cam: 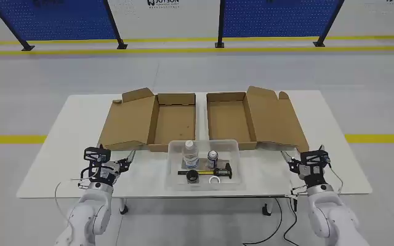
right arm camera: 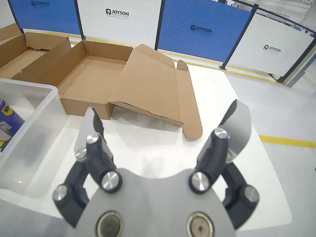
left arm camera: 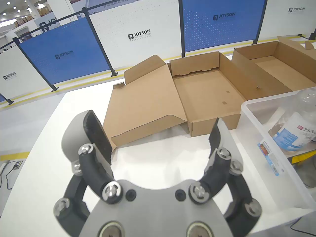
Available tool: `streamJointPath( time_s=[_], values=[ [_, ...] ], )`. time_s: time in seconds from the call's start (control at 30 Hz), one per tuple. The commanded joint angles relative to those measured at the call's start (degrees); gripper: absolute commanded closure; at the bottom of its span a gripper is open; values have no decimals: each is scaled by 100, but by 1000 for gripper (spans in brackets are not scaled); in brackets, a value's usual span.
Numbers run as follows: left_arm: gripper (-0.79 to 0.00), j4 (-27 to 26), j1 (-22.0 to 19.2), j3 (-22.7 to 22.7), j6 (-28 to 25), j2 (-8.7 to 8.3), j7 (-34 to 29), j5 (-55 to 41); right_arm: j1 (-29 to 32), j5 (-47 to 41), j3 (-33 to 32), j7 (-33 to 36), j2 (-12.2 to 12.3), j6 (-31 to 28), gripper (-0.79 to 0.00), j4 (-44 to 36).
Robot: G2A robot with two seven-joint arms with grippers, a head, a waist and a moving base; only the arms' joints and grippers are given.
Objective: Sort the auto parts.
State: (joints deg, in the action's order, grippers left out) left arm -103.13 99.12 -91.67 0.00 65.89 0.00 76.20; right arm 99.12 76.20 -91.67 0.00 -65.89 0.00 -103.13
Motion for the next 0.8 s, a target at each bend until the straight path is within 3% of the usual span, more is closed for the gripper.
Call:
streamJointPath(
  time_s=[0.0,0.47,0.77],
  values=[
    [-785,0,0,0,0,0,0,0,0,0,0,0,0,0,-784,0],
    [-785,-32,-87,47,-160,2,10,64,0,0,0,0,0,0,-785,0],
    [-785,-85,-760,678,-970,42,-288,-36,0,0,0,0,0,0,-785,0]
  ],
)
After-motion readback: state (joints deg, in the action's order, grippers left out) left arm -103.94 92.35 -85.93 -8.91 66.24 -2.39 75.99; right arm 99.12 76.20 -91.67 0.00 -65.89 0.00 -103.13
